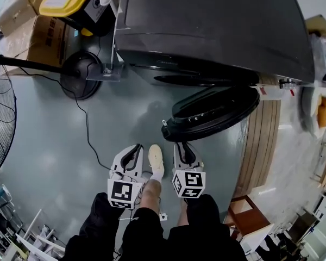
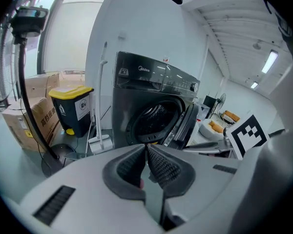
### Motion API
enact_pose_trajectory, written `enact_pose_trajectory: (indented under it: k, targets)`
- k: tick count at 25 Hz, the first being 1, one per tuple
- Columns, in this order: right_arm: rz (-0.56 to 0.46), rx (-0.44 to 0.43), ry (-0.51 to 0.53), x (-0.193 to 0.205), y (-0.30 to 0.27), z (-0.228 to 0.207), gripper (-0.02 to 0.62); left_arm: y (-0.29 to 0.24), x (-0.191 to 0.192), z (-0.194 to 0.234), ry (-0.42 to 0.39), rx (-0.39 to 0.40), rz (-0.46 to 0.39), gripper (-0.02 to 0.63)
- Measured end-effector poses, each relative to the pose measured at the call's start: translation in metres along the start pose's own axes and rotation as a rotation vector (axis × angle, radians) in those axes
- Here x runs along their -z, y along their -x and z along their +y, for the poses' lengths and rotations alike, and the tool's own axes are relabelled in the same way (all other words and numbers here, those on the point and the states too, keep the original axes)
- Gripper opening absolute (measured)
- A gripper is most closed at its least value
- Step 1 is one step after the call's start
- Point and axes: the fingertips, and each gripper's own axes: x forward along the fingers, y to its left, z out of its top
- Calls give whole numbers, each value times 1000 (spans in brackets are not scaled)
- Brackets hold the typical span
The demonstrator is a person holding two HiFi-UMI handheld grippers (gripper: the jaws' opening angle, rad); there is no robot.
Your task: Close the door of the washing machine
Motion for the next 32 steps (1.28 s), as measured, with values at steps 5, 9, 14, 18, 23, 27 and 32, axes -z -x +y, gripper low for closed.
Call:
enact_pose_trajectory:
  k: [5, 9, 14, 18, 23, 27, 32]
  targets:
    - [-3, -10, 53, -9, -14, 6, 110, -5, -6, 19, 10, -20, -22, 34]
    - [-9, -11, 80, -18, -26, 11, 107, -10, -10, 29, 14, -26, -36, 34]
    - [-19, -10, 102, -30, -43, 17, 101, -14, -12, 38, 21, -30, -43, 35]
    - [-33, -3, 120, -41, -55, 20, 94, -17, -15, 49, 24, -39, -52, 35]
    - [-56, 32, 142, -56, -67, 18, 27, -23, -21, 62, 21, -53, -63, 34]
    - [-68, 35, 153, -66, -76, 18, 21, -28, -27, 68, 15, -56, -74, 34]
    - [-80, 38, 159, -74, -86, 20, 17, -34, -33, 76, 11, -58, -82, 34]
